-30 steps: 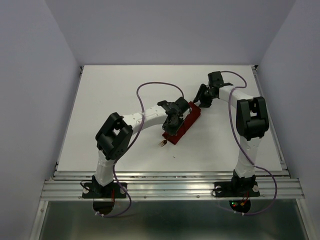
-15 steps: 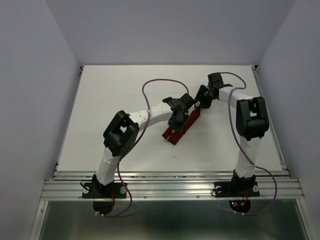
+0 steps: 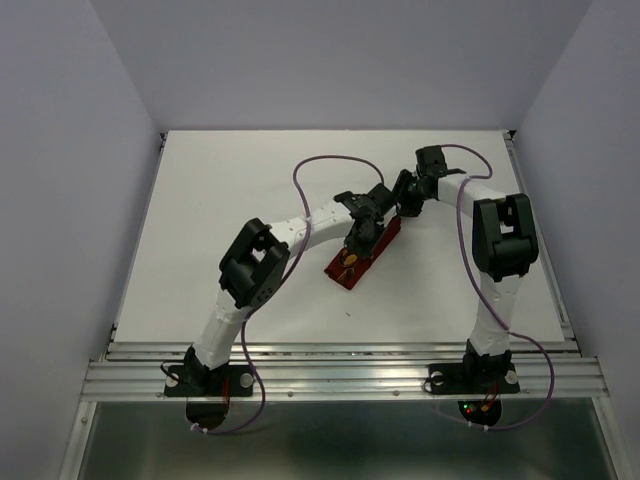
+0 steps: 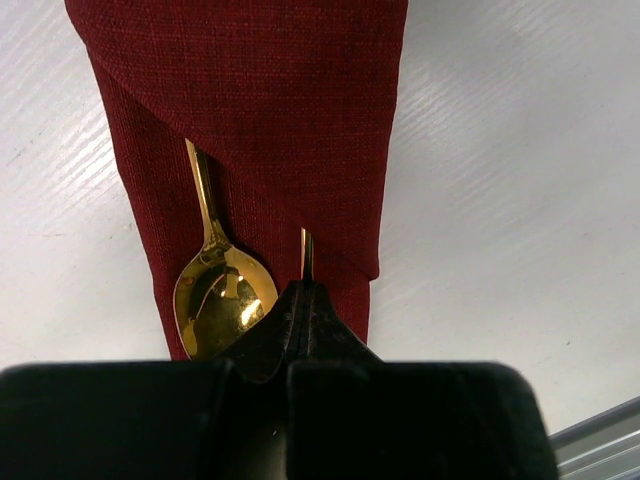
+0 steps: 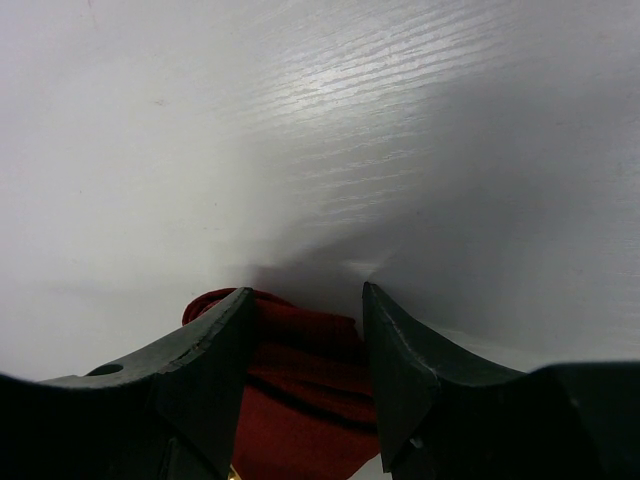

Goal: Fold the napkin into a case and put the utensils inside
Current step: Stuff the fork into the folded napkin.

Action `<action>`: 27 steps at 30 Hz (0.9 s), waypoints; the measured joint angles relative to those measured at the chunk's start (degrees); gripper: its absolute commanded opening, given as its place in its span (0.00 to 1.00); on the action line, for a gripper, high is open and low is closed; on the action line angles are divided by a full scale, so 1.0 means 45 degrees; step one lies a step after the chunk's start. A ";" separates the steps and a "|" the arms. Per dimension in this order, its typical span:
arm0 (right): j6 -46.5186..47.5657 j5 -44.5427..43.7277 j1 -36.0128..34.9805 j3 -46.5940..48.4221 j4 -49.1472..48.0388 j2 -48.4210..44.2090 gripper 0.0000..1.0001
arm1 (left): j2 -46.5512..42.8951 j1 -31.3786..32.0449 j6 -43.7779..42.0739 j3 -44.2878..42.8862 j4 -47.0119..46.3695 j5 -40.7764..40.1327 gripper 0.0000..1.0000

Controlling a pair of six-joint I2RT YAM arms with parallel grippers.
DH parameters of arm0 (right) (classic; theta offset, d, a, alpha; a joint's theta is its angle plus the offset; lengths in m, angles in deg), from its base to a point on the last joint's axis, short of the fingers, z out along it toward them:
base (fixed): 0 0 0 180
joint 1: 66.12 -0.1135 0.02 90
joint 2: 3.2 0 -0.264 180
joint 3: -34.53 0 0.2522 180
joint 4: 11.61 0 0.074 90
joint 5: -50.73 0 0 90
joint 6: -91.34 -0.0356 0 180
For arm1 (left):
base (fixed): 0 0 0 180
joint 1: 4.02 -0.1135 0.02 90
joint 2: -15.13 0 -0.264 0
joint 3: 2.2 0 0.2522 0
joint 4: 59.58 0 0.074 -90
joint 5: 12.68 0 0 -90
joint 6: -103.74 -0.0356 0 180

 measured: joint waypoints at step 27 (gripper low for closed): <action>0.0000 -0.0010 -0.0243 -0.0393 -0.0189 -0.0238 0.54 | 0.0602 -0.0034 0.0612 -0.0631 -0.0325 -0.0053 0.32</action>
